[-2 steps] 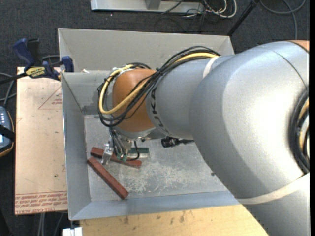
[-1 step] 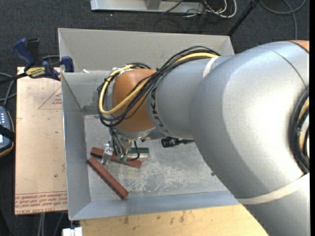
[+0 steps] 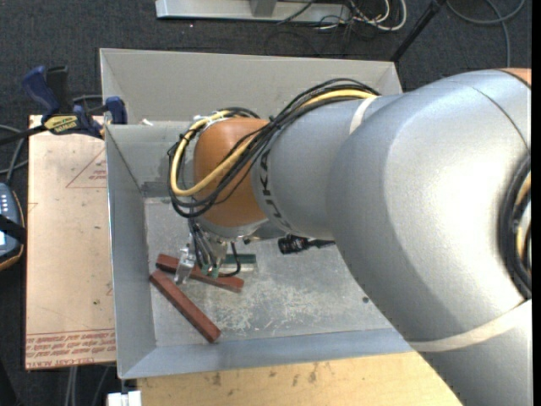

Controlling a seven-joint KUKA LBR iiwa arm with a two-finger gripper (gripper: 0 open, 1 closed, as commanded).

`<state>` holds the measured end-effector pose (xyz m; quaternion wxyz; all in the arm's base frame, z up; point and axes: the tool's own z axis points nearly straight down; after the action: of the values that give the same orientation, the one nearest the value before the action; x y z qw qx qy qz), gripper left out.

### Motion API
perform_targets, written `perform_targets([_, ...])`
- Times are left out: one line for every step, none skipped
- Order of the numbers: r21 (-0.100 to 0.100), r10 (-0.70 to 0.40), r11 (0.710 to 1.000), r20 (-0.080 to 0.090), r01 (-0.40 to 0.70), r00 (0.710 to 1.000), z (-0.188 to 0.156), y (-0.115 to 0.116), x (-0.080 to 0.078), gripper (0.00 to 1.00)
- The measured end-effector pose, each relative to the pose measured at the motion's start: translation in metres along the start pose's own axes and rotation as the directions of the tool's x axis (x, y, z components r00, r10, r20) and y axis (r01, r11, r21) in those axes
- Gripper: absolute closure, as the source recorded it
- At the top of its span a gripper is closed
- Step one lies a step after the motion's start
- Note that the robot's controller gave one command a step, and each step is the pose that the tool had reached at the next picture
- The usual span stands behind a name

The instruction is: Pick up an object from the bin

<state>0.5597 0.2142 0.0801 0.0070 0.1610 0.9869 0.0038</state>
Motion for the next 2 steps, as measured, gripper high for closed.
perform_targets([0.007, 0.0, 1.0, -0.011, 0.0, 1.0, -0.0106, -0.0007, 0.0014, 1.0])
perform_targets([0.006, -0.001, 1.0, -0.01, 0.001, 1.0, -0.017, 0.0002, 0.0004, 1.0])
